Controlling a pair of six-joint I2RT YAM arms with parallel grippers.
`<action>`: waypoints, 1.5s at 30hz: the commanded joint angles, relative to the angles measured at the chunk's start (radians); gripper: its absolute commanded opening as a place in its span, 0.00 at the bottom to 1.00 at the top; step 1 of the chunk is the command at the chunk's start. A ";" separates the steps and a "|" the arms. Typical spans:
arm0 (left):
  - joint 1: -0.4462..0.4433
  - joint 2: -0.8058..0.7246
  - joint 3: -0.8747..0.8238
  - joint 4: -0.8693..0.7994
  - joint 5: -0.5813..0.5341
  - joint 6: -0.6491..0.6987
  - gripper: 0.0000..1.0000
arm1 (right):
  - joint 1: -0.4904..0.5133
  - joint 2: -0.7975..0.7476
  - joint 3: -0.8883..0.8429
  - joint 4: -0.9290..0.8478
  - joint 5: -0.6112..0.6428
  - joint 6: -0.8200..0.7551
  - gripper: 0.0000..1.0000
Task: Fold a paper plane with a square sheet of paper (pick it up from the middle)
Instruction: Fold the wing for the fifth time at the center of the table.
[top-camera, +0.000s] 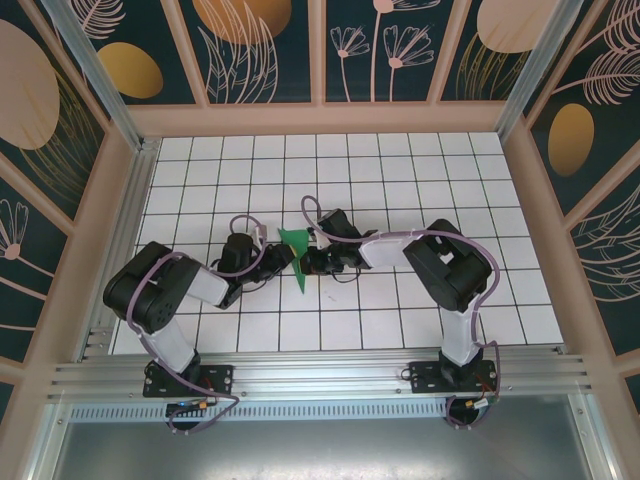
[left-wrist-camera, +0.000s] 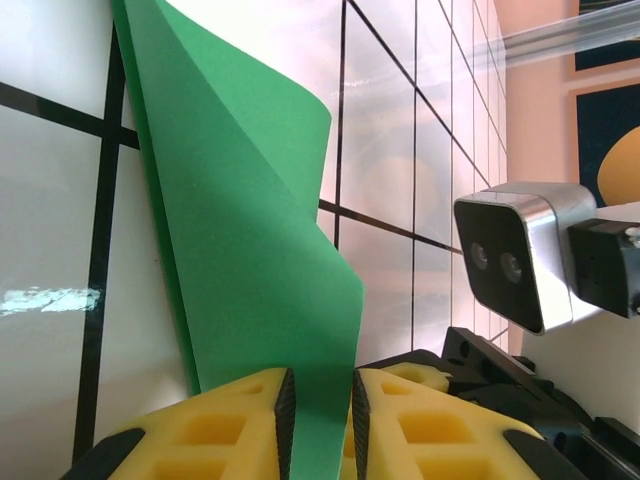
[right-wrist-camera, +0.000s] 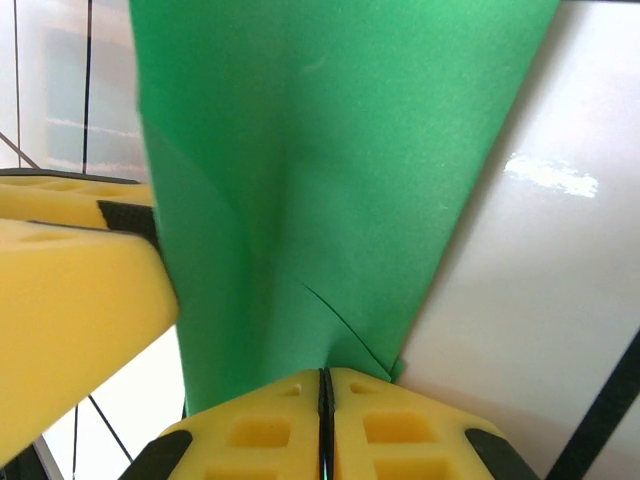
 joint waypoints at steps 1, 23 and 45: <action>-0.008 0.023 0.029 -0.012 0.040 0.035 0.27 | -0.006 0.057 -0.040 -0.130 0.030 -0.002 0.12; -0.017 0.056 0.066 -0.028 0.059 0.055 0.30 | -0.039 0.058 -0.075 -0.055 -0.060 0.042 0.02; -0.017 0.082 0.085 -0.046 0.058 0.076 0.24 | -0.058 0.034 -0.100 0.021 -0.100 0.057 0.00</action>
